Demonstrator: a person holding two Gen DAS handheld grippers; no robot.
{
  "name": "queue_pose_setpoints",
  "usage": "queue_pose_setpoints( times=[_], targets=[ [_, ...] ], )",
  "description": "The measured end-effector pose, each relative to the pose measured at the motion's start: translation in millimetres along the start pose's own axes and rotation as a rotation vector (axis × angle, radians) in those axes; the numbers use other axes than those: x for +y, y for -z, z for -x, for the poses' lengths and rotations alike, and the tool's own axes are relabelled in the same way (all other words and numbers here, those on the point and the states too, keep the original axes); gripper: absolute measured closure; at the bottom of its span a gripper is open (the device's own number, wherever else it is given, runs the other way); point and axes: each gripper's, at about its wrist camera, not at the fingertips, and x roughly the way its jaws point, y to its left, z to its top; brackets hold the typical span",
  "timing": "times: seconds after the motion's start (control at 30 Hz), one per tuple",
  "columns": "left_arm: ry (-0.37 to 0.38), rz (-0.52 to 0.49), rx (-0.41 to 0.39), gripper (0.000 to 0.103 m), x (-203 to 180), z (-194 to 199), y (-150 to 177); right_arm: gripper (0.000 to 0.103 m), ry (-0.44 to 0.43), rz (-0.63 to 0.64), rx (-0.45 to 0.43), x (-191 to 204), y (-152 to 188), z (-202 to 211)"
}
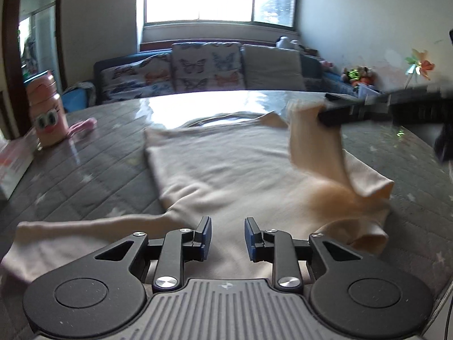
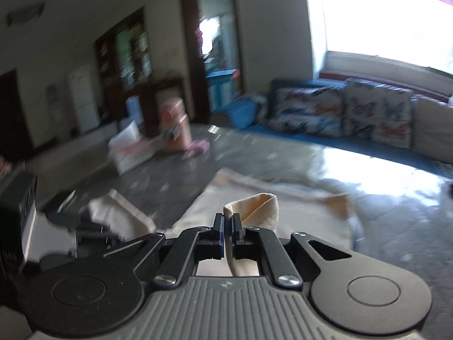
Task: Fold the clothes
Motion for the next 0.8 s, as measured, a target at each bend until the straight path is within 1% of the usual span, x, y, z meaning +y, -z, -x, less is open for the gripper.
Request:
queue_pose_setpoints(
  times=[0.1, 0.13, 0.27, 0.4, 0.5, 0.63, 0.8],
  targets=[
    [-0.009, 0.013, 0.002, 0.075, 4.4, 1.7, 2.3, 0.098, -0.062, 0.02, 0.066, 14.3, 12.1, -18.8],
    [-0.011, 0.015, -0.001, 0.075, 4.7, 2.5, 1.7, 0.094, -0.069, 0.023, 0.078, 16.9, 15.4, -20.5],
    [-0.009, 0.024, -0.019, 0.075, 6.8, 6.5, -1.8, 0.093, -0.08, 0.033, 0.108, 14.9, 25.0, -8.3],
    [0.016, 0.021, -0.026, 0.075, 0.4, 4.3, -5.9, 0.087, -0.033, 0.004, 0.128, -3.3, 37.3, 11.4],
    [0.044, 0.003, -0.019, 0.075, -9.8, -2.3, -7.7, 0.087, 0.031, -0.048, 0.152, -25.4, 52.1, 24.3],
    [0.07, -0.017, 0.001, 0.075, -21.1, -15.7, -8.7, 0.087, 0.096, -0.136, 0.187, -56.5, 73.4, 29.7],
    [0.067, -0.031, 0.037, 0.075, -23.9, -28.1, -7.7, 0.087, 0.106, -0.18, 0.227, -73.2, 86.0, 32.9]
  ],
)
